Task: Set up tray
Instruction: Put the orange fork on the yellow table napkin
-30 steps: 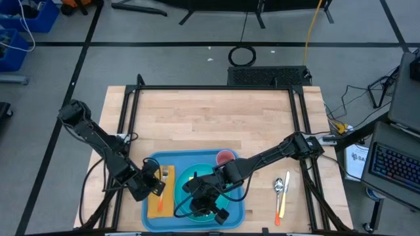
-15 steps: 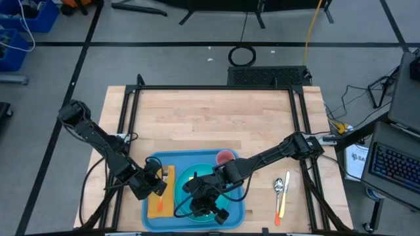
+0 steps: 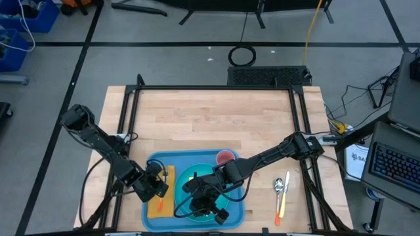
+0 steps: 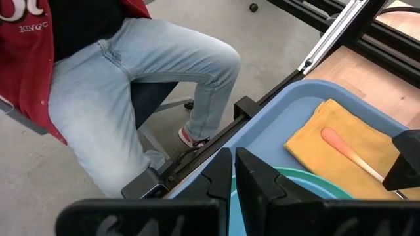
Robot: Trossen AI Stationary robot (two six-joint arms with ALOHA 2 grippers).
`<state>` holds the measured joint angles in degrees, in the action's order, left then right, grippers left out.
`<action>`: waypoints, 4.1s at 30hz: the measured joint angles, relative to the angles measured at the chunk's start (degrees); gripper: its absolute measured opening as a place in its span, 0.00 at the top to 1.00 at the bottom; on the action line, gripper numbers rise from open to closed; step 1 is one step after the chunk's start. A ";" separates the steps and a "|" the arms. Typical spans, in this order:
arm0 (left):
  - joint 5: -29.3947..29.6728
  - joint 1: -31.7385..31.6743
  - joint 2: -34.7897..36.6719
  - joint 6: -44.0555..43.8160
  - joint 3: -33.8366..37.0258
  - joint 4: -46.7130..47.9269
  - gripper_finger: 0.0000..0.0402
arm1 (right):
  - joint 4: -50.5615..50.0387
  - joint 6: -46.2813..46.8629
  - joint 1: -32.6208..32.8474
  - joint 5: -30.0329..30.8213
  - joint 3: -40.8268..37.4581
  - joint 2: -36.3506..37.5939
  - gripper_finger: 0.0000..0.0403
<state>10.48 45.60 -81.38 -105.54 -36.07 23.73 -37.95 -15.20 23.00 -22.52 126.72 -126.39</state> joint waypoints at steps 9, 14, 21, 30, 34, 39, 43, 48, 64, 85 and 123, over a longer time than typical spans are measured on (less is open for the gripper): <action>1.49 -0.22 0.00 0.77 0.00 0.39 0.57 | 0.06 -0.28 0.00 -0.01 0.00 0.00 0.97; 1.14 -0.22 0.00 -0.26 -0.02 1.93 0.57 | 0.36 -0.28 0.00 -0.02 0.00 0.00 0.97; -0.39 -0.77 -2.19 -0.31 -0.36 2.38 0.57 | 0.42 -0.28 -0.02 -0.02 0.00 0.00 0.97; -1.43 -1.49 -3.37 0.49 -0.17 1.03 0.57 | 5.95 -0.23 -0.47 -0.07 -3.93 -0.08 0.97; -1.49 -0.95 -3.02 0.38 -0.13 1.82 0.57 | 6.02 1.47 -0.92 -0.04 -3.93 0.09 0.97; -2.08 -0.92 -3.02 0.45 -0.09 2.34 0.57 | 6.09 1.34 -0.79 -0.07 -3.96 0.44 0.97; -2.12 -0.92 -3.02 0.24 -0.09 2.45 0.57 | 5.97 1.14 -0.76 -0.06 -3.96 0.44 0.97; -2.34 -0.92 -3.02 0.25 -0.07 2.61 0.60 | 6.03 1.13 -0.81 -0.04 -3.96 0.44 0.97; -2.90 -0.90 -2.99 1.76 0.07 -0.14 0.94 | 6.02 1.03 -0.76 -0.04 -3.96 0.44 0.97; -0.54 0.77 -2.97 1.21 0.02 -0.22 0.93 | 6.03 1.03 -0.79 -0.02 -3.96 0.39 0.97; 15.20 10.11 -2.99 -11.88 0.09 5.09 0.92 | 6.03 1.03 -0.78 -0.02 -3.96 0.35 0.98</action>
<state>25.68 55.71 -84.38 -117.42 -35.99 28.82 -31.92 -14.17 22.23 -22.55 122.76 -126.04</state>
